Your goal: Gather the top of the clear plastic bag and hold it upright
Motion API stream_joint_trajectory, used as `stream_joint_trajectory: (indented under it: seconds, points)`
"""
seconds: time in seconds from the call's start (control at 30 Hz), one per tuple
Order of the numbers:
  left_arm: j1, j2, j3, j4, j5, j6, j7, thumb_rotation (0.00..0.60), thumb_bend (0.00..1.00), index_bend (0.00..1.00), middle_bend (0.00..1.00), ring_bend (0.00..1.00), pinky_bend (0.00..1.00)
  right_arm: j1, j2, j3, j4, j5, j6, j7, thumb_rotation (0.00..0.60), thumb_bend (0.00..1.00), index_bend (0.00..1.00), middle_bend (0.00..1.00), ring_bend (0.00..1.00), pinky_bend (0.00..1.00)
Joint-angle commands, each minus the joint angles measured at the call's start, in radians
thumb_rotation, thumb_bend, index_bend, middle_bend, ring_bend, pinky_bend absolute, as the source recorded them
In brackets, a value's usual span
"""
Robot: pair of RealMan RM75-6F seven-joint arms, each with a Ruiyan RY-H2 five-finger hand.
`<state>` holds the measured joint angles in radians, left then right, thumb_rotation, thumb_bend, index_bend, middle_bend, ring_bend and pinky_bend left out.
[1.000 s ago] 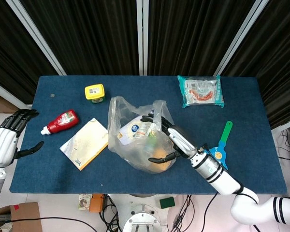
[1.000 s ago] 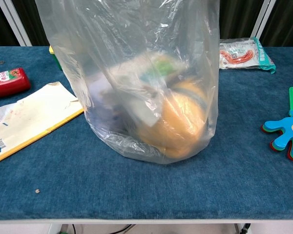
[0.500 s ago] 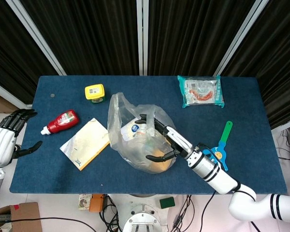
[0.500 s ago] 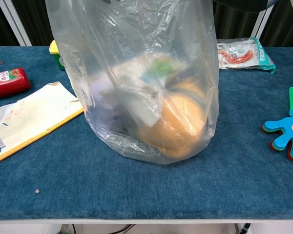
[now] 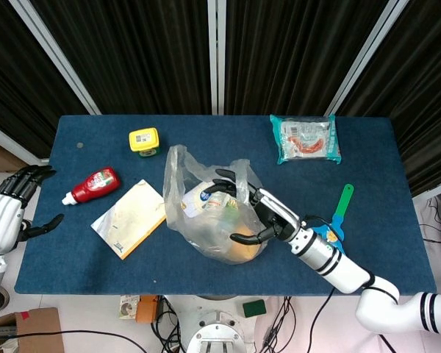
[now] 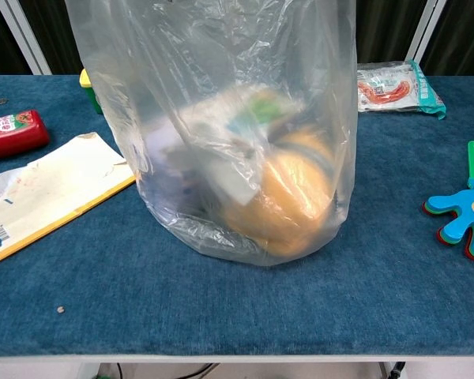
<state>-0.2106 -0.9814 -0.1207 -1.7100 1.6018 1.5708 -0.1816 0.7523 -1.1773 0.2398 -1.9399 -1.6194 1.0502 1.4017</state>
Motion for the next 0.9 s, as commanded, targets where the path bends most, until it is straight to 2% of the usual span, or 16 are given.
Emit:
stream_joint_trajectory:
  seconds: [0.03, 0.23, 0.43, 0.77, 0.9]
  points:
    - [0.001, 0.001, -0.003, 0.000, 0.001, 0.006, 0.000, 0.600, 0.15, 0.20, 0.19, 0.15, 0.26, 0.005, 0.027, -0.021, 0.006, -0.038, 0.025, 0.098, 0.562, 0.21, 0.02, 0.24, 0.04, 0.05]
    - [-0.008, 0.000, -0.019, 0.001, 0.001, 0.013, 0.015, 0.600, 0.15, 0.20, 0.19, 0.15, 0.26, 0.005, 0.043, -0.042, 0.008, -0.066, 0.061, 0.175, 0.564, 0.21, 0.01, 0.30, 0.11, 0.11]
    - [-0.047, -0.044, -0.070, 0.044, 0.015, 0.039, 0.052, 0.600, 0.16, 0.16, 0.19, 0.15, 0.26, 0.013, 0.057, -0.072, 0.023, -0.086, 0.077, 0.269, 0.562, 0.21, 0.01, 0.31, 0.13, 0.12]
    - [-0.160, -0.150, -0.143, 0.088, 0.055, 0.035, 0.125, 0.600, 0.15, 0.09, 0.17, 0.12, 0.24, 0.028, 0.065, -0.087, 0.030, -0.095, 0.103, 0.268, 0.564, 0.21, 0.02, 0.32, 0.13, 0.13]
    - [-0.196, -0.164, -0.150, 0.062, 0.062, 0.005, 0.142, 0.600, 0.10, 0.08, 0.16, 0.11, 0.24, 0.033, 0.063, -0.092, 0.025, -0.084, 0.102, 0.242, 0.563, 0.21, 0.02, 0.31, 0.13, 0.13]
